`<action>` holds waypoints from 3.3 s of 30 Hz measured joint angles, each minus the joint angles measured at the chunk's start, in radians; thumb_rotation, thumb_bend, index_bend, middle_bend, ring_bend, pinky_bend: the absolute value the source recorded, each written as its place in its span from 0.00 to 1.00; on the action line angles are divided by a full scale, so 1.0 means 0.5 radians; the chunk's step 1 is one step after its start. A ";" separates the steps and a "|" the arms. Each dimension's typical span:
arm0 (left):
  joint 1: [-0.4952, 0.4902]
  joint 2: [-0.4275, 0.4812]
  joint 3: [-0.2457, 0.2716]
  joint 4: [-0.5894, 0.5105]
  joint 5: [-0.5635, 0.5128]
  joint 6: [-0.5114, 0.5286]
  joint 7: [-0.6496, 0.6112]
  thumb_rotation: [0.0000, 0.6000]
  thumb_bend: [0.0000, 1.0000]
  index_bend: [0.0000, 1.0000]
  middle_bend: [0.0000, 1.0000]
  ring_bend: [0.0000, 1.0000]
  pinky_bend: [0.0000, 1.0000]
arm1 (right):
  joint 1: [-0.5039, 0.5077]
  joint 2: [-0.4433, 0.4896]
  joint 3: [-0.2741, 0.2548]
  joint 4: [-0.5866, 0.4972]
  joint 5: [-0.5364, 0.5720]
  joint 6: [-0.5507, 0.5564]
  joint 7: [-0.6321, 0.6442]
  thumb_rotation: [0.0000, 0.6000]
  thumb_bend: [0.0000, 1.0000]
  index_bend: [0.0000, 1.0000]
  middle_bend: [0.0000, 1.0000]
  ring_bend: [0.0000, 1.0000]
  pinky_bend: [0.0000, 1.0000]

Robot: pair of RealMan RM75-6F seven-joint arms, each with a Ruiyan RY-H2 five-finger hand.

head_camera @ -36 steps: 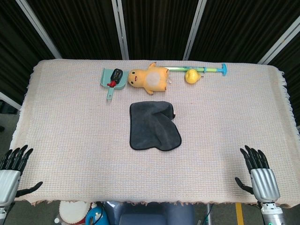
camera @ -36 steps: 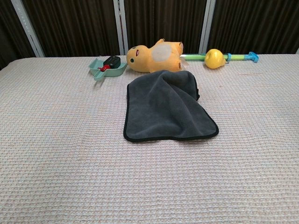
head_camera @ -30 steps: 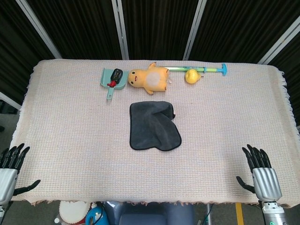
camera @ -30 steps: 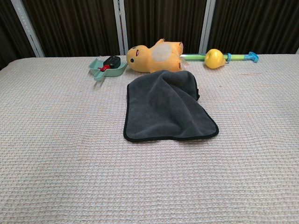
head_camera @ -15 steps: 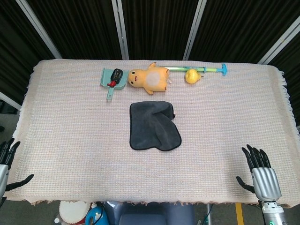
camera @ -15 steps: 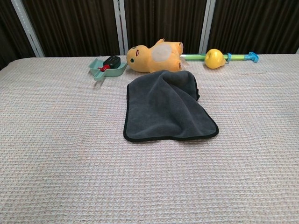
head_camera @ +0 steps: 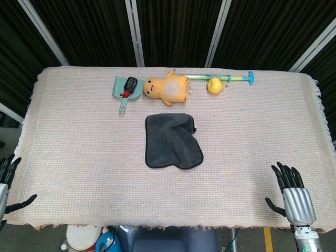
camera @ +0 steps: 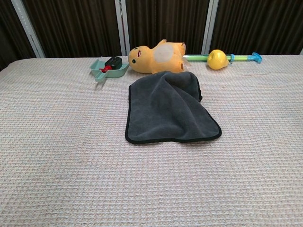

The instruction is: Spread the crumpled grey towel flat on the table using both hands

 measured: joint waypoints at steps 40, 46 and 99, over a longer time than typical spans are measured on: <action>-0.035 -0.093 -0.029 0.073 -0.050 -0.055 0.077 1.00 0.00 0.00 0.00 0.00 0.00 | 0.590 -0.924 0.327 0.066 0.296 -0.640 -0.519 1.00 0.26 0.00 0.00 0.00 0.04; -0.043 -0.114 -0.034 0.110 -0.088 -0.089 0.083 1.00 0.00 0.00 0.00 0.00 0.00 | 0.670 -1.126 0.402 0.277 0.411 -0.695 -0.535 1.00 0.26 0.00 0.00 0.00 0.04; -0.056 -0.157 -0.060 0.142 -0.065 -0.021 0.083 1.00 0.00 0.00 0.00 0.00 0.00 | 0.972 -1.507 0.663 0.956 0.481 -0.418 -0.094 1.00 0.27 0.44 0.14 0.04 0.06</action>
